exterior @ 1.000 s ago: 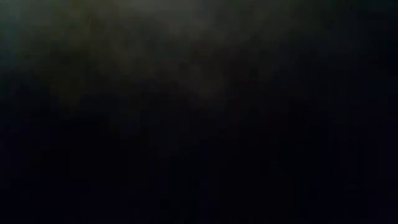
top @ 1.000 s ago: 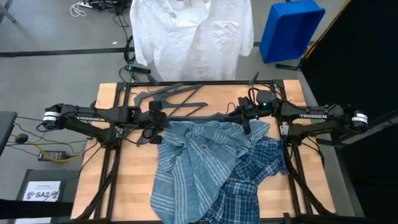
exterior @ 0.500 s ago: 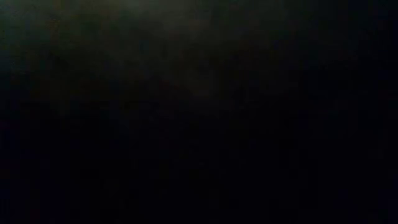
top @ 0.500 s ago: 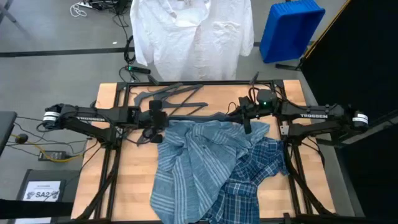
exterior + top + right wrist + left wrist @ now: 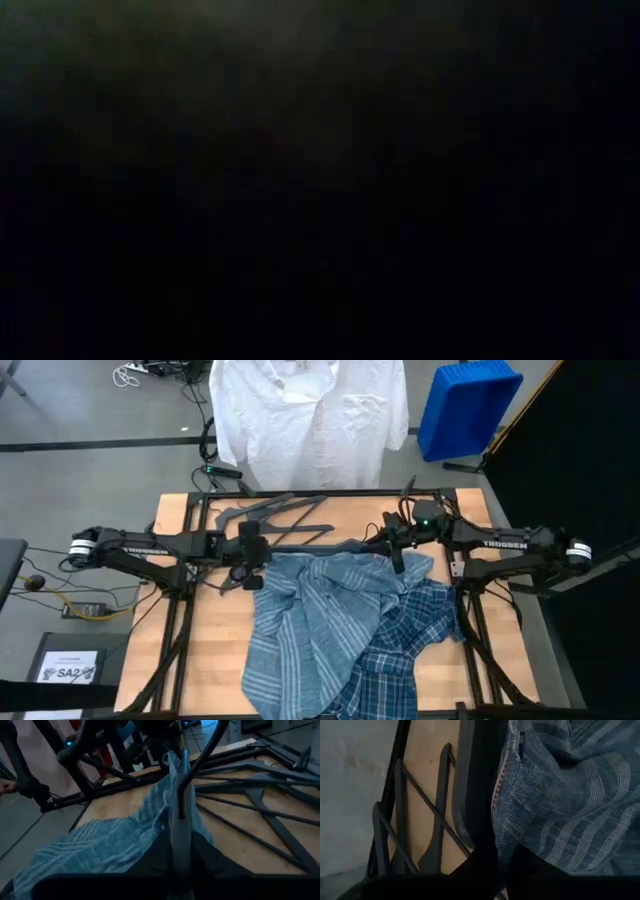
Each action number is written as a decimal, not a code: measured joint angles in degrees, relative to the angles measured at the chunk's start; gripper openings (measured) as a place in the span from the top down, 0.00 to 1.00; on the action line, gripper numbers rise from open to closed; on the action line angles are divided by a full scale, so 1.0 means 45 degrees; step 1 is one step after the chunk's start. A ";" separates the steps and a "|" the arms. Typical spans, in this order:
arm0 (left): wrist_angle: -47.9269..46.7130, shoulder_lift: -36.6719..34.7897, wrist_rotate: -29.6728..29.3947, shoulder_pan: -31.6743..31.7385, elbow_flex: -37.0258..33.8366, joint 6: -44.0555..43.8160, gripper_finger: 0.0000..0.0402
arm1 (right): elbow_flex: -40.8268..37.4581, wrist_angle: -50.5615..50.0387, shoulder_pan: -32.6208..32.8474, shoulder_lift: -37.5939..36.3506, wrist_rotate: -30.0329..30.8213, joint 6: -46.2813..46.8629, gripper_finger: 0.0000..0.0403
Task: Hang clothes
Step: Insert the black hanger into the green shirt
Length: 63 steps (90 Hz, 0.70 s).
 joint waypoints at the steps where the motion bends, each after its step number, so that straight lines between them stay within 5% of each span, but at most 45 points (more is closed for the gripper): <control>1: 0.0000 0.0000 0.0000 0.0000 0.0000 0.0000 1.00 | 0.0088 -0.0149 -0.0020 0.0039 -0.0014 -0.0077 0.97; 14: 0.0423 -0.0164 0.0242 0.0307 -0.0333 -0.0054 1.00 | 0.1051 -0.1407 -0.0080 0.0731 -0.0059 -0.0837 0.97; 46: 0.5528 -0.2526 0.3014 0.1746 -0.3963 -0.0956 1.00 | 0.1443 -0.1851 -0.0213 0.1424 -0.0232 -0.1306 0.97; 63: 0.5907 -0.2840 0.3195 0.1763 -0.4937 -0.1378 1.00 | 0.1438 -0.2098 -0.0474 0.1430 -0.0872 -0.1224 0.97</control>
